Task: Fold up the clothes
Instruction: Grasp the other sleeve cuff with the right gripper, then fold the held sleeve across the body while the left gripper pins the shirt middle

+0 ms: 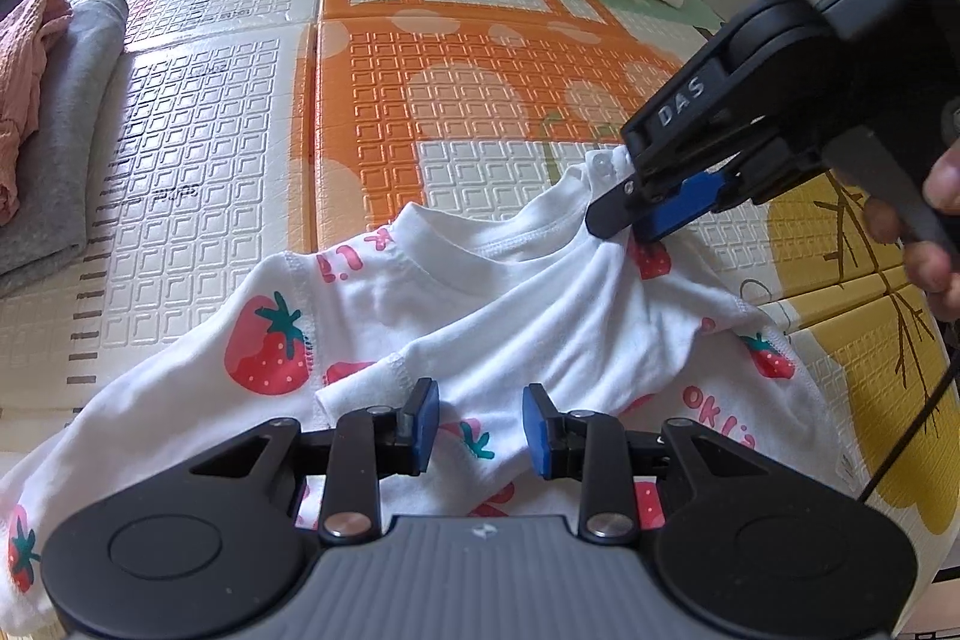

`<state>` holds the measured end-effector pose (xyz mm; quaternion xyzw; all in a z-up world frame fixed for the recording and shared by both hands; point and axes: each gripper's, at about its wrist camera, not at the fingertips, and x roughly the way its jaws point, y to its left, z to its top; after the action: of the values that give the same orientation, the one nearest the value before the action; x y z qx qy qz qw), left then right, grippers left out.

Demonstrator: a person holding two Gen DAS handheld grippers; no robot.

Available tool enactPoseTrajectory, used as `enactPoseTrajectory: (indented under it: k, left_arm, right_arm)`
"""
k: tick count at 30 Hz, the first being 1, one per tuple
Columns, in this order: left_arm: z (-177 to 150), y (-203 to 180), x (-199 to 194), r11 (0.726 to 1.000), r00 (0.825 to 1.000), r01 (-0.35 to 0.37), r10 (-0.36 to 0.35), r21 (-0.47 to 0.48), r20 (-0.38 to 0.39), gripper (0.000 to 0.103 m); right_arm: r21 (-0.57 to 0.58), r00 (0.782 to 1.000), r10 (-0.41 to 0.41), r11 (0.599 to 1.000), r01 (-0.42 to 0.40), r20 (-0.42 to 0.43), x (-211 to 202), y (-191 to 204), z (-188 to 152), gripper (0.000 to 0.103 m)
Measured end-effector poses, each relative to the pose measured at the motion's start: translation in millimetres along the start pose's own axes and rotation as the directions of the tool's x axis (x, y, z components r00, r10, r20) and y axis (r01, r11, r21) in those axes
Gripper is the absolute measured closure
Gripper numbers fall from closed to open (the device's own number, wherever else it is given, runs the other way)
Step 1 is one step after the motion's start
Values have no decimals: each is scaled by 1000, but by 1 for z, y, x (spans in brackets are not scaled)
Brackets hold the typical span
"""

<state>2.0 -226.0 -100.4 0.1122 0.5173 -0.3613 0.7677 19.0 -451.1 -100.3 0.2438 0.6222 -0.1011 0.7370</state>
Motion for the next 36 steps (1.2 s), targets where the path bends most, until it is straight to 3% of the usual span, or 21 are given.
enactPoseTrajectory:
  k: [8, 10, 15, 23, 31, 36]
  left_arm:
    - [0, 2, -1, 1000, 1000, 1, -1, -13, 0, 70]
    - [1, 1, -1, 1000, 1000, 0, 0, -14, 0, 70]
    - [1, 1, -4, 1000, 1000, -6, 6, -16, 5, 69]
    - [2, -1, -11, 999, 999, -28, 28, -18, 20, 68]
    - [-9, -24, -31, 996, 997, 24, -30, 90, 67, 64]
    - [-23, -34, -29, 992, 997, -53, 48, 113, 52, 63]
  right_arm:
    - [-5, 1000, -3, 1000, 3, -12, 7, -1, -1, 79]
    - [13, 1000, 20, 1000, -20, -11, 4, -3, 0, 75]
    - [44, 994, 104, 993, -106, 45, -23, -10, -3, 67]
    - [26, 987, 105, 994, -109, 118, -59, -25, -19, 63]
    - [3, 995, 94, 996, -95, 35, -38, -32, -56, 68]
    - [-39, 999, 42, 998, -41, 27, -29, -32, -77, 68]
